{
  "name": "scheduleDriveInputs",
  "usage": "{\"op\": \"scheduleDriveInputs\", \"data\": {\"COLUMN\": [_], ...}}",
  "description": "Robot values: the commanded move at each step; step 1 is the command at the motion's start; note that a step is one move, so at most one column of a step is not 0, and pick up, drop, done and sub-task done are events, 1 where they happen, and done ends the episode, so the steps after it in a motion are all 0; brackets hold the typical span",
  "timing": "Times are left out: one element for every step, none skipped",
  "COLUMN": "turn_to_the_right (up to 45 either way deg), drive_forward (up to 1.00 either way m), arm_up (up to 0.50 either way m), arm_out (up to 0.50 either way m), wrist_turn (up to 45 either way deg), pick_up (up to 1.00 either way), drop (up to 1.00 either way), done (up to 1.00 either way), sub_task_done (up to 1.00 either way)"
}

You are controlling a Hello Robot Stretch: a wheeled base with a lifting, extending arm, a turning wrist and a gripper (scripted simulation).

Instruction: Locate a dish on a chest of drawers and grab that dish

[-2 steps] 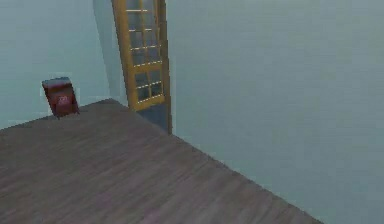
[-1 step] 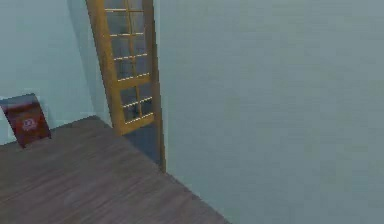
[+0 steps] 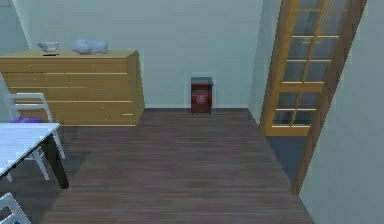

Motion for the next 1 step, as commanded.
{"op": "scheduleDriveInputs", "data": {"turn_to_the_right": [-12.0], "drive_forward": [0.0], "arm_up": [0.0], "arm_out": [0.0], "wrist_turn": [0.0], "pick_up": [0.0], "drop": [0.0], "done": [0.0], "sub_task_done": [0.0]}}
